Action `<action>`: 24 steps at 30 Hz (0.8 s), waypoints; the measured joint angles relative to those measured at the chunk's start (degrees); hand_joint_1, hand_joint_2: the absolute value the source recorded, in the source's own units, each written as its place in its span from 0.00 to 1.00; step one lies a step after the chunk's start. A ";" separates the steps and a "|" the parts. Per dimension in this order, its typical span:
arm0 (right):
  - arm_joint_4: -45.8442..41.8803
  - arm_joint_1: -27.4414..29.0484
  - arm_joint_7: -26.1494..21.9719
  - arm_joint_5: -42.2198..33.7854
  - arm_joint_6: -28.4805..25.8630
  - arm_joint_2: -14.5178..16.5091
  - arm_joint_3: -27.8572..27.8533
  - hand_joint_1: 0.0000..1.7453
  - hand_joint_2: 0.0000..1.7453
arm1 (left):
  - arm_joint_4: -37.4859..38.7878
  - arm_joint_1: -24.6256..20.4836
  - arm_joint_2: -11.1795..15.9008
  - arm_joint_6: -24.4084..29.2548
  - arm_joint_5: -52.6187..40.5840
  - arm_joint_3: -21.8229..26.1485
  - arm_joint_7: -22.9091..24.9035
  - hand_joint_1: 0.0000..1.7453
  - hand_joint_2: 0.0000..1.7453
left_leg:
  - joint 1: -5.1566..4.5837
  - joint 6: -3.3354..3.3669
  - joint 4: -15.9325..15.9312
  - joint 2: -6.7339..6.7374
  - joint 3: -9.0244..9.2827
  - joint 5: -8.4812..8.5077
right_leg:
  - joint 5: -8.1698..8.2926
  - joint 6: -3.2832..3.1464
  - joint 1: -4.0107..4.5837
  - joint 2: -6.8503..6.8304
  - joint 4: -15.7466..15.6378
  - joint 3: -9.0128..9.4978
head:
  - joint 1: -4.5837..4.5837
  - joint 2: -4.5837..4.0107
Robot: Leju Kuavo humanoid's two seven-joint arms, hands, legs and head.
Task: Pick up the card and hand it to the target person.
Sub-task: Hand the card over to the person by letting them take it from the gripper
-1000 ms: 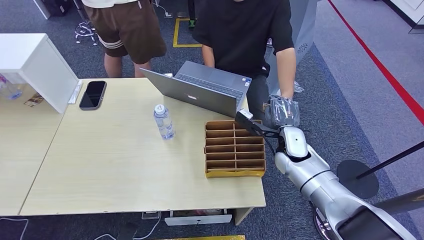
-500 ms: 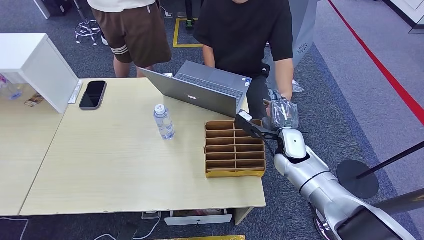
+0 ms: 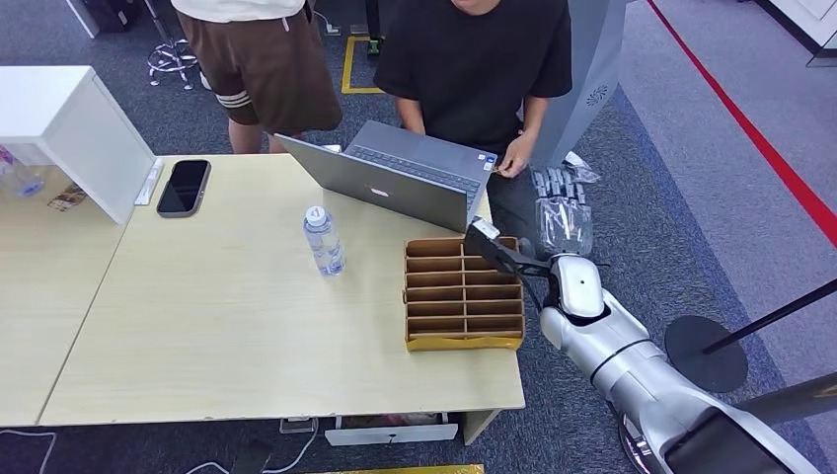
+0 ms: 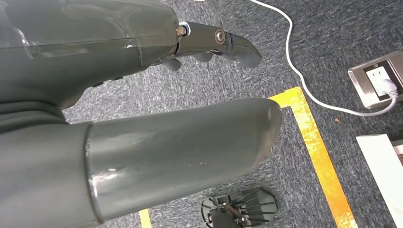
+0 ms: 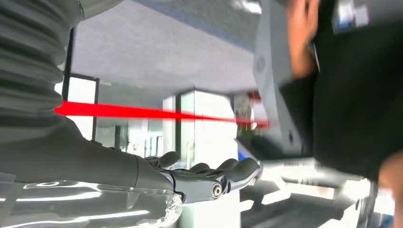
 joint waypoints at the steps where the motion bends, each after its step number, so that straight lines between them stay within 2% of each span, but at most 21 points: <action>1: -0.56 0.38 -0.50 1.27 -2.16 0.05 -0.41 0.00 1.00 | 0.00 0.02 0.00 0.04 0.10 0.00 -0.11 0.00 0.00 | 0.00 0.00 0.00 0.00 0.00 0.00 | 0.00 0.00 0.00 0.00 0.00 0.00 | 0.00 0.00; 3: -2.69 1.87 -2.66 4.97 -4.97 0.36 -2.29 0.00 1.00 | 0.00 0.09 -0.02 0.11 0.31 0.00 -0.37 0.00 0.00 | 0.01 0.00 0.00 -0.01 0.00 0.00 | 0.00 0.00 0.01 -0.01 0.00 0.01 | -0.01 0.00; 6: -7.38 5.36 -8.50 10.43 -5.84 1.82 -7.20 0.00 1.00 | 0.00 0.25 -0.07 0.20 0.64 0.00 -0.64 0.00 0.00 | 0.01 0.00 0.00 -0.03 -0.01 0.00 | 0.00 0.00 0.02 -0.02 0.00 0.01 | -0.01 0.00; 10: -14.86 10.28 -20.61 14.74 -5.97 5.91 -16.12 0.00 1.00 | 0.00 0.45 -0.13 0.25 0.87 0.02 -0.79 0.00 0.00 | 0.03 0.00 -0.01 -0.04 -0.01 0.00 | 0.00 0.00 0.04 -0.03 0.00 0.00 | -0.01 0.00; 14: -21.75 14.02 -33.15 12.97 -5.99 11.23 -25.10 0.00 1.00 | 0.00 0.56 -0.25 0.28 1.05 0.02 -1.03 0.00 0.00 | 0.04 -0.01 -0.01 -0.05 -0.01 0.01 | 0.00 0.00 0.04 -0.06 0.00 0.01 | 0.00 0.00; 16: -24.05 15.34 -37.64 7.92 -5.99 13.85 -29.05 0.00 1.00 | 0.00 0.64 -0.28 0.38 1.33 0.02 -1.29 0.00 0.00 | 0.04 -0.01 -0.01 -0.04 0.00 0.01 | 0.00 0.00 0.04 -0.05 0.00 0.01 | -0.01 0.00; 18: -25.08 16.52 -39.80 -2.02 -5.97 16.13 -31.93 0.00 1.00 | 0.00 0.70 -0.30 0.57 1.86 0.02 -1.67 0.00 0.00 | 0.03 -0.01 -0.01 -0.04 0.00 0.01 | 0.00 0.00 0.03 -0.04 0.00 0.02 | 0.01 0.00; 20: -25.26 17.76 -39.87 -12.69 -5.95 17.48 -33.32 0.00 1.00 | 0.00 0.79 -0.30 0.78 2.41 0.02 -2.03 0.00 0.00 | 0.00 -0.01 -0.01 -0.03 0.00 0.01 | 0.00 0.00 0.00 -0.02 0.00 0.01 | 0.01 0.00; 24: -25.24 19.70 -39.62 -33.83 -5.87 18.31 -33.50 0.00 1.00 | 0.00 0.92 -0.28 0.95 3.39 0.07 -2.89 0.00 0.00 | -0.02 -0.01 -0.01 -0.03 -0.01 0.00 | 0.00 0.00 -0.02 -0.01 0.00 0.01 | 0.00 0.00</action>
